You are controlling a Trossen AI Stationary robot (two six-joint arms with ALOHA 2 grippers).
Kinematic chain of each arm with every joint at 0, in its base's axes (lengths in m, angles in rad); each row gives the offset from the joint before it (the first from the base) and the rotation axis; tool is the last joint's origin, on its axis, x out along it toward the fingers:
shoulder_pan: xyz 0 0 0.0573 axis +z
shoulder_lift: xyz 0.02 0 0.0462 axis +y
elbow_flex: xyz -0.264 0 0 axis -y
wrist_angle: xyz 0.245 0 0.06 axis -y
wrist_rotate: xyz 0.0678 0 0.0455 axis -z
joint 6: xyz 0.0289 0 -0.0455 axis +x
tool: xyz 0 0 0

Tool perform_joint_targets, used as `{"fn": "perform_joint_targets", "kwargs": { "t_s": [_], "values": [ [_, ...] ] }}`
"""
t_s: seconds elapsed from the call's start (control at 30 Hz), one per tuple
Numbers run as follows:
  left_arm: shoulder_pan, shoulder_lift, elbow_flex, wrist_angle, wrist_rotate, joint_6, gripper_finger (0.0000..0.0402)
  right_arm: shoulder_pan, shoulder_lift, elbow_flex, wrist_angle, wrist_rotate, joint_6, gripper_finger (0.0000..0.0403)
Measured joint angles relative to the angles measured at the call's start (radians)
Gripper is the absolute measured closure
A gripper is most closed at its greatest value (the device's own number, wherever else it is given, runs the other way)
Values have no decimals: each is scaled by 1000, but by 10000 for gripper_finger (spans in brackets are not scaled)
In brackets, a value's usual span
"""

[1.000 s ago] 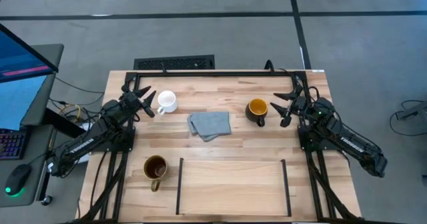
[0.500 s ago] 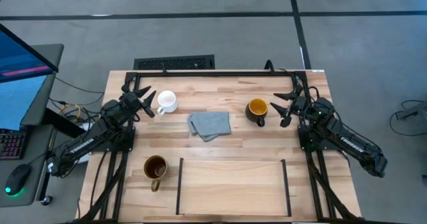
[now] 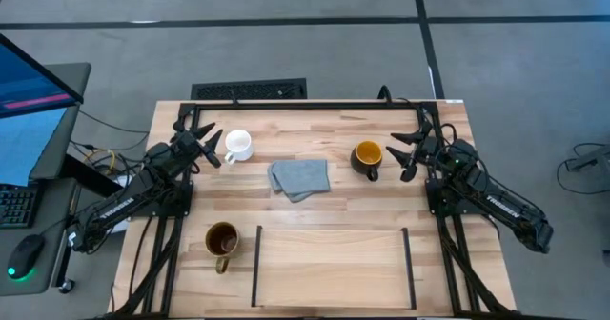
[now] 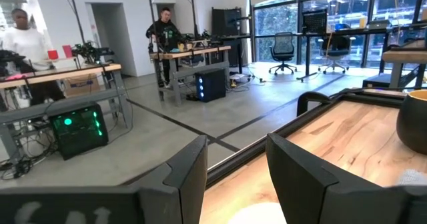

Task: Stack small to large cups/mugs on shelf
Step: Put the white mug on the shelf

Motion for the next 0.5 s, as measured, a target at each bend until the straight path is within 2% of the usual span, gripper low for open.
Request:
{"fn": "perform_joint_targets", "kwargs": {
  "t_s": [0.13,0.27,0.5],
  "values": [
    [0,0,0,0,0,0,255,0,0,0,0,0,9,163],
    [0,0,0,0,0,0,255,0,0,0,2,5,98,163],
    [0,0,0,0,0,-47,255,-1,0,0,20,49,99,163]
  ]
}}
